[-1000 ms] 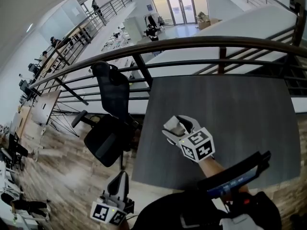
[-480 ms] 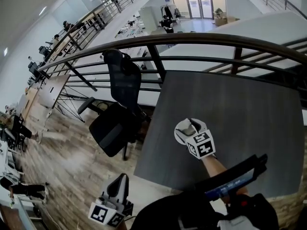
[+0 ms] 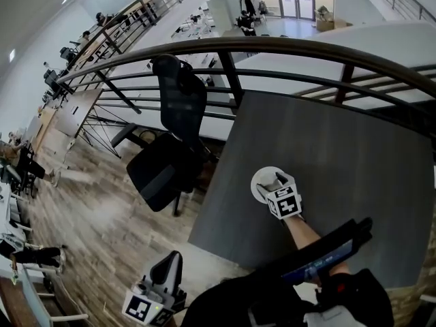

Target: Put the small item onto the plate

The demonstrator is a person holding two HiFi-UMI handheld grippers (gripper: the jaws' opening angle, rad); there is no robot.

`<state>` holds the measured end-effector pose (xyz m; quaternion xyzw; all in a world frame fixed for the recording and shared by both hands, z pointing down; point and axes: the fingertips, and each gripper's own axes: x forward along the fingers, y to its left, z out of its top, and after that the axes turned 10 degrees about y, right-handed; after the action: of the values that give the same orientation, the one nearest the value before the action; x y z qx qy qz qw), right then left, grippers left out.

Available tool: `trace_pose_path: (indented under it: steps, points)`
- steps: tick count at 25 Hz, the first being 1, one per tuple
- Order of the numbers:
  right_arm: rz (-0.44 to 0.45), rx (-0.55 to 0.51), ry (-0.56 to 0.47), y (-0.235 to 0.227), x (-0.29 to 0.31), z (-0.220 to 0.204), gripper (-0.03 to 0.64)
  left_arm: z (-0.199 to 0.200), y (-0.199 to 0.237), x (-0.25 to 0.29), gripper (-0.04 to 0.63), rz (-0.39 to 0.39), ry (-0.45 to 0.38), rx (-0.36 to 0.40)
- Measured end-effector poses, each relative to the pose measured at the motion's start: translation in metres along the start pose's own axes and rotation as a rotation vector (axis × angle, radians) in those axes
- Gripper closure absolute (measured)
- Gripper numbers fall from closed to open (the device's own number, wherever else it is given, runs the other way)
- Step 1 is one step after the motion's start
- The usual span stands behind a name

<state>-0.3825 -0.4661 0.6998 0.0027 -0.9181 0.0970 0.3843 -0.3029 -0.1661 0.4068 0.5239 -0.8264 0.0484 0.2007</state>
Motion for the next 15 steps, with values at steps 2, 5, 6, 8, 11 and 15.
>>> trace_pose_path:
  steps: [2, 5, 6, 8, 11, 15]
  points:
    - [0.008, 0.001, 0.039, 0.001, 0.010, -0.010, 0.285, -0.001, 0.001, -0.002, 0.592, 0.016, 0.008, 0.001]
    - [0.005, 0.015, 0.101, -0.004, 0.022, -0.030, 0.285, -0.002, 0.000, -0.009, 0.592, 0.042, 0.027, 0.004]
    - [0.003, 0.022, 0.113, -0.007, 0.026, -0.035, 0.285, -0.003, 0.000, -0.010, 0.592, 0.050, 0.031, 0.001]
    - [0.003, 0.029, 0.124, -0.009, 0.032, -0.041, 0.285, -0.007, 0.003, -0.014, 0.592, 0.069, 0.038, -0.008]
    - [0.000, 0.018, 0.132, -0.008, 0.042, -0.043, 0.285, -0.012, 0.007, -0.017, 0.592, 0.091, 0.053, -0.022]
    - [-0.052, -0.051, 0.174, -0.012, 0.049, -0.047, 0.285, -0.015, 0.008, -0.019, 0.592, 0.099, 0.065, -0.025]
